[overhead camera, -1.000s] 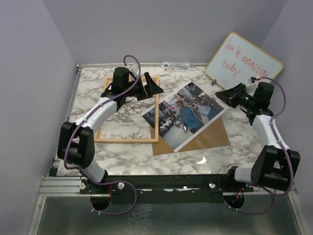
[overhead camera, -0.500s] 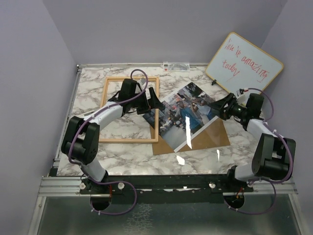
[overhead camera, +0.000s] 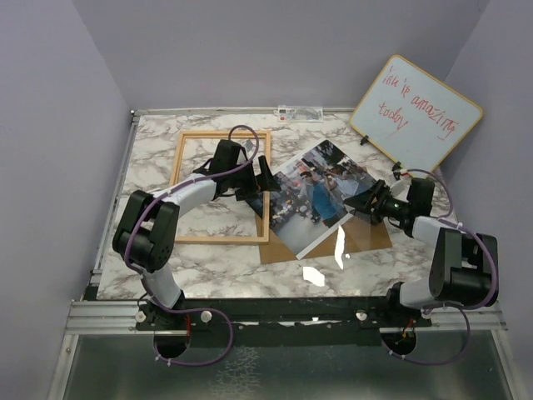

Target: Put the photo into the frame

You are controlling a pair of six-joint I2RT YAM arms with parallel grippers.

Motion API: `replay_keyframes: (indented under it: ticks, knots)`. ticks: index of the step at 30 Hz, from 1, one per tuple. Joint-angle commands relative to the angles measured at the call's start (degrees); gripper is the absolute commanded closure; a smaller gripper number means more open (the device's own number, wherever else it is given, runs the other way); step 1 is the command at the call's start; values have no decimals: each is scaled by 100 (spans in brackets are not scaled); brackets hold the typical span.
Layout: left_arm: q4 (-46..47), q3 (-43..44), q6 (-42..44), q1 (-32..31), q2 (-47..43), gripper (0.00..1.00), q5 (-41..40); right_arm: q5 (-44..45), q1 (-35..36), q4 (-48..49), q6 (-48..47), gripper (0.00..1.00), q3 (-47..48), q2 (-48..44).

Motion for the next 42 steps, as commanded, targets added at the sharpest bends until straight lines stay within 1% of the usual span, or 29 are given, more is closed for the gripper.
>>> replay_keyframes:
  ticks: [1,3,5,7,9,11,15,20,24,25,26,27,29,31,33,36,40,42]
  knots:
    - [-27,-5,104,-40,104,2,-147,146,215,318,4,41,-277,-38]
    - [-91,87,132,-40,113,2,-147,277,208,344,30,52,-360,-242]
    - [-221,223,194,-40,115,2,-170,389,212,306,17,68,-385,-518]
    - [-386,390,289,-40,114,2,-180,487,219,213,-36,81,-353,-806]
    - [-591,592,414,-40,115,2,-208,565,217,54,-103,91,-272,-1087]
    - [-827,832,576,-33,120,2,-288,658,215,-206,-142,98,-148,-1342]
    - [-1268,1429,750,39,195,2,-439,803,213,-889,-124,99,253,-1790]
    - [-1663,2033,880,192,342,2,-773,881,214,-1955,58,99,1025,-2110]
    - [-1914,2316,939,224,616,2,-1122,877,212,-2299,483,99,1579,-2310]
    - [-1954,2338,925,217,703,3,-1163,888,212,-2326,633,99,1691,-2370]
    - [-1971,2341,922,203,780,7,-1186,884,211,-2322,771,99,1796,-2418]
    - [-1996,2333,936,167,854,14,-1217,901,214,-2320,893,99,1906,-2471]
    - [-2067,2318,955,59,998,24,-1322,960,213,-2339,1124,99,2121,-2554]
    - [-2141,2299,980,-110,1134,32,-1445,1026,212,-2404,1238,99,2353,-2593]
    - [-2273,2317,956,-320,1269,37,-1727,1023,219,-2453,1294,99,2571,-2589]
    - [-2504,2322,720,-542,1401,44,-2556,1015,213,-2500,1367,99,2846,-2563]
    - [-2665,2351,448,-758,1521,47,-3381,984,209,-2584,1407,99,3157,-2490]
    - [-2693,2388,421,-871,1573,49,-3536,967,218,-2659,1395,99,3287,-2442]
